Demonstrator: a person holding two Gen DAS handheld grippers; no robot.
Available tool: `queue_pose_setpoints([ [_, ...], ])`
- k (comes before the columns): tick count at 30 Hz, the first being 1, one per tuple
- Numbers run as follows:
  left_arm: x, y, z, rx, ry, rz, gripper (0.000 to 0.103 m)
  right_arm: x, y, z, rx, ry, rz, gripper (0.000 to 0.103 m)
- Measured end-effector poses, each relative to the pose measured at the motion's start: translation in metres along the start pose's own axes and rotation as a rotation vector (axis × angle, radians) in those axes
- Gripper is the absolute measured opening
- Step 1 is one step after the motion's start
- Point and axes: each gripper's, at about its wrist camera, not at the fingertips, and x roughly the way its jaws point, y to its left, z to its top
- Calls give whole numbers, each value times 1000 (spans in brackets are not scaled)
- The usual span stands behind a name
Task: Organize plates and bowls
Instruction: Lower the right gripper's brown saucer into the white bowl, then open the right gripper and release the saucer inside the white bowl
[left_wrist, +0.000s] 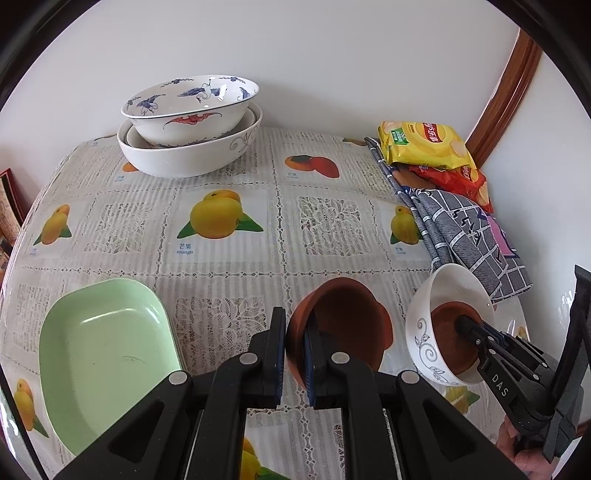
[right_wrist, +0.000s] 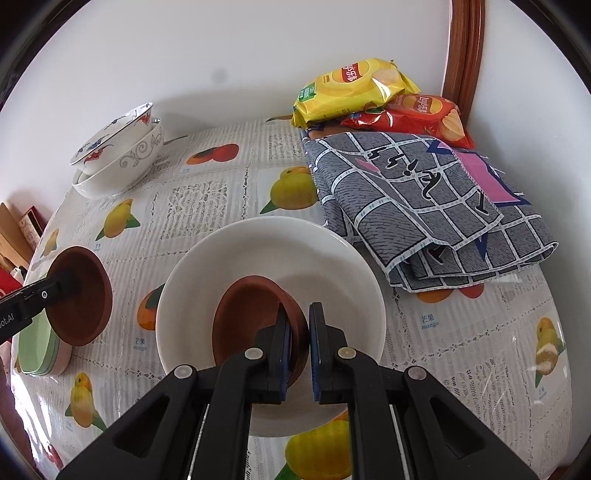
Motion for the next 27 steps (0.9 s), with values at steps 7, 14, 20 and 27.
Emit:
queue_pose_setpoints([
  [7, 3, 1, -1, -2, 8, -5, 9, 6, 4, -1, -33, 15, -64, 9],
  [14, 4, 2, -2, -7, 11, -13, 9, 11, 10, -2, -54, 30, -75, 10],
  [20, 4, 3, -3, -12, 18, -14, 9, 13, 16, -2, -84, 28, -122, 11],
  [27, 1, 4, -5, -14, 17, -26, 9, 13, 17, -2, -91, 32, -133, 15],
])
